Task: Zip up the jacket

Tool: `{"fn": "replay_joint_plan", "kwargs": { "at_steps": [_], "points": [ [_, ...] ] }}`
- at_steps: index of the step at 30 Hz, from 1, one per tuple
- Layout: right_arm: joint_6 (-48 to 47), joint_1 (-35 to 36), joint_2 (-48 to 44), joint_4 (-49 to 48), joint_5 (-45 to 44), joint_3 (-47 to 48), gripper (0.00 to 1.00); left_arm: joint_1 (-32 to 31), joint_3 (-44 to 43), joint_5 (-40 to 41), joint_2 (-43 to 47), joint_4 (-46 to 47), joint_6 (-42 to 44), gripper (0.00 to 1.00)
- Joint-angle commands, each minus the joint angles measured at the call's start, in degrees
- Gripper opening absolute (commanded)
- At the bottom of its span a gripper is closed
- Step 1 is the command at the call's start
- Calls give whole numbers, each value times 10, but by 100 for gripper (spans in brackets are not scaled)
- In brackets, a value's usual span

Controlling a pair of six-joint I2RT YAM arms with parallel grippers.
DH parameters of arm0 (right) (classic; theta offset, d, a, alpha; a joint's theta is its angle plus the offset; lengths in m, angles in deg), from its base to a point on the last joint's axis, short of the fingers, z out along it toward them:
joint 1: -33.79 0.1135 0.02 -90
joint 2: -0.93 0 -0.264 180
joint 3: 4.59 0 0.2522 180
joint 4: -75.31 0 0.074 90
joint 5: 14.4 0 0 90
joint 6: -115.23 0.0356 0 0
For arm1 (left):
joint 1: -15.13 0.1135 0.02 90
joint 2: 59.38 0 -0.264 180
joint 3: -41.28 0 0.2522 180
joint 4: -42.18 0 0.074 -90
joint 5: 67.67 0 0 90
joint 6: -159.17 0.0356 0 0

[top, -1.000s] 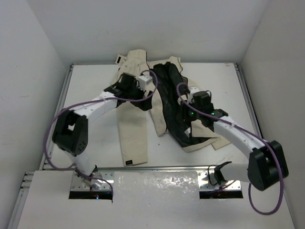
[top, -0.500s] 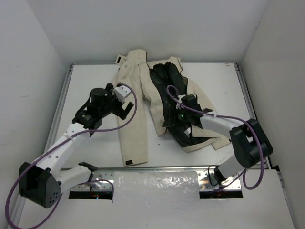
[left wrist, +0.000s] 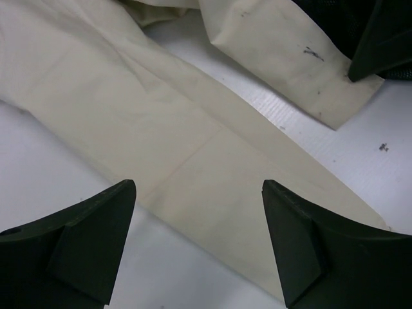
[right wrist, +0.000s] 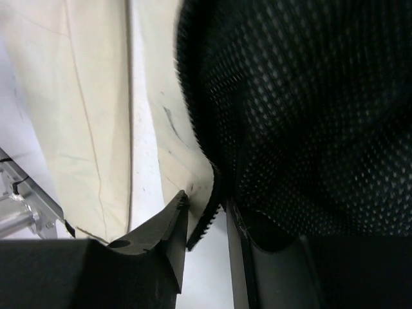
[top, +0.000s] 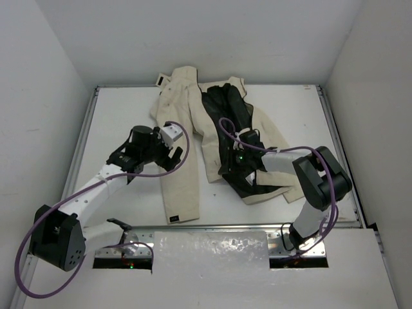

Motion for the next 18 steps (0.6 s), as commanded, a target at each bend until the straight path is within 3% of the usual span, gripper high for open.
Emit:
{"fn": "replay_joint_plan", "kwargs": {
  "at_steps": [1, 7, 16, 18],
  "points": [
    [-14, 2, -11, -25, 6, 33, 29, -19, 2, -24, 17, 33, -27, 76],
    [-66, 12, -24, 56, -27, 65, 31, -26, 16, -1, 12, 29, -25, 74],
    [-15, 22, 30, 15, -16, 85, 29, -25, 14, 33, 8, 52, -9, 74],
    [-15, 21, 34, 10, -19, 92, 24, -26, 17, 21, 10, 50, -13, 74]
  ]
}}
